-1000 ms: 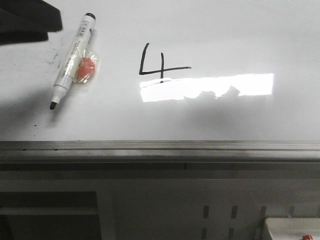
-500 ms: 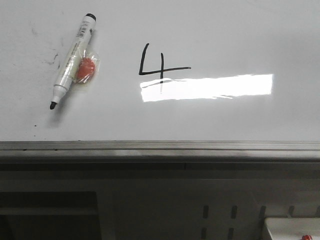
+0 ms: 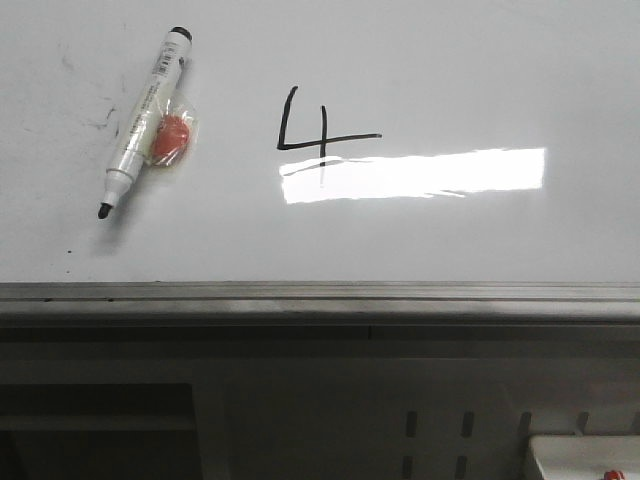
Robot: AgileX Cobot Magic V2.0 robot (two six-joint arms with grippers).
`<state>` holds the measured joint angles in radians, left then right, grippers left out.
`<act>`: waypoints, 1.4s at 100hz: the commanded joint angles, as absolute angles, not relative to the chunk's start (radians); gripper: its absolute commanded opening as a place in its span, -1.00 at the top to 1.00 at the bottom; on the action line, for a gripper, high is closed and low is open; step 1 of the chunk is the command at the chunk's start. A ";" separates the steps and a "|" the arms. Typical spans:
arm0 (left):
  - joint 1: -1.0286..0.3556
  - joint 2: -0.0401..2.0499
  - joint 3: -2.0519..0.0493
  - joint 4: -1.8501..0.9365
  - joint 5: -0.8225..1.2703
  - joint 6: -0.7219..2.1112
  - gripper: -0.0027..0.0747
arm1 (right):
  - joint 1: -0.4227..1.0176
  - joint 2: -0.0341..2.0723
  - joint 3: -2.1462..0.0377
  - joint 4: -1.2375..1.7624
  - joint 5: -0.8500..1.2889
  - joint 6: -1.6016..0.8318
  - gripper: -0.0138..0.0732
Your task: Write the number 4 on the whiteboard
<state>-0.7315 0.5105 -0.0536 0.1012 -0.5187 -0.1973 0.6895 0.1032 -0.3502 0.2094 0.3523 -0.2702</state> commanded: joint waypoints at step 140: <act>-0.127 -0.032 0.039 0.069 0.315 -0.193 0.98 | 0.684 0.112 -0.376 0.206 0.279 -0.283 0.83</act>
<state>-0.1320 -0.0060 0.0037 0.0829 0.3377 -0.1973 0.6895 0.1016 -0.3480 0.2094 0.3523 -0.2702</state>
